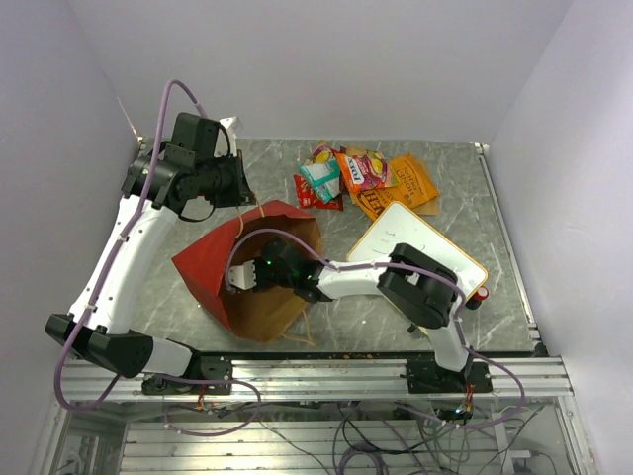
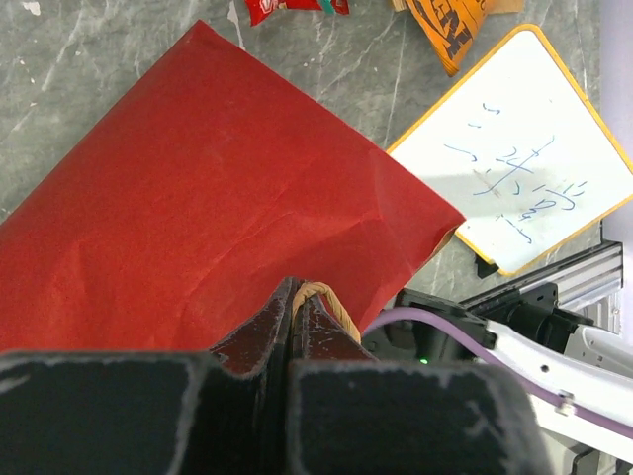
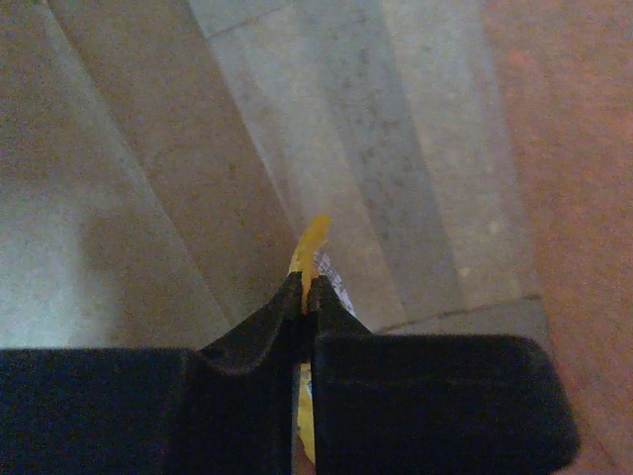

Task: Take the snacks out of the paper bag
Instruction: Take out the snack from the paper bag, then adjust the paper bag at the center of the board.

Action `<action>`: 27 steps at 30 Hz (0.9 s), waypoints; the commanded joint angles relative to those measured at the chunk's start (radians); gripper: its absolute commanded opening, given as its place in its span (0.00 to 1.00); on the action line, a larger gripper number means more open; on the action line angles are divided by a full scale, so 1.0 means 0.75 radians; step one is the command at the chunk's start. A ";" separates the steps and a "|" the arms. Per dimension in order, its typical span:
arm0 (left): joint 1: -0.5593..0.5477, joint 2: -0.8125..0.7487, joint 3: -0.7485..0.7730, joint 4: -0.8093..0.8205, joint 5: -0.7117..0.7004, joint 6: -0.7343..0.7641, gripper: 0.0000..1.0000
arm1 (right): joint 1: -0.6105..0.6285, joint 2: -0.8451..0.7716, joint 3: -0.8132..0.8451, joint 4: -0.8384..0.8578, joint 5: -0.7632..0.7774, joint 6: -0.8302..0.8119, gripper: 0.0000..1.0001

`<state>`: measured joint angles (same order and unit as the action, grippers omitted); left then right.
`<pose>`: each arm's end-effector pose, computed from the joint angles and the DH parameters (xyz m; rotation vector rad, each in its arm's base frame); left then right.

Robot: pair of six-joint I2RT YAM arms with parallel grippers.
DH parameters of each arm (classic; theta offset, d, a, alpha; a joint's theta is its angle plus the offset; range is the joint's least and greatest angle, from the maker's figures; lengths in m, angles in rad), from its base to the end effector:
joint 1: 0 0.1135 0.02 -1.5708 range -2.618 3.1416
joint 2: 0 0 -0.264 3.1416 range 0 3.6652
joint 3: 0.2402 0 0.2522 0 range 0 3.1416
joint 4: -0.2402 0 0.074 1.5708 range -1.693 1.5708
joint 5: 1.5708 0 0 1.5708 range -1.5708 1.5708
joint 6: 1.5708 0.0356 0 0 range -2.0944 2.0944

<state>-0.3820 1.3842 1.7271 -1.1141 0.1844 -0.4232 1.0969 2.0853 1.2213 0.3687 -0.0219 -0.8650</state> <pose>0.2386 -0.1029 0.4358 0.0445 2.4082 -0.6032 0.2051 0.4017 0.1439 -1.7278 1.1402 0.1653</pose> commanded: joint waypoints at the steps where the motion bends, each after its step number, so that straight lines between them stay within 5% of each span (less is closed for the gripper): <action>1: 0.013 -0.014 0.033 -0.015 -0.006 -0.035 0.07 | 0.014 -0.188 -0.074 0.011 -0.007 0.056 0.00; 15: 0.049 -0.077 -0.066 0.092 0.140 -0.200 0.07 | 0.055 -0.723 -0.380 -0.061 -0.177 0.353 0.00; 21: 0.053 -0.064 -0.081 0.228 0.346 -0.359 0.07 | 0.057 -0.974 -0.308 -0.124 0.093 0.648 0.00; 27: 0.053 -0.061 -0.194 0.651 0.629 -0.704 0.07 | 0.059 -1.199 -0.110 -0.207 0.180 0.604 0.00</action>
<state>-0.3485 1.3464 1.6302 -0.9020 0.4614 -0.7433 1.1400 1.2816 1.0344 0.2363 0.0471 -0.4255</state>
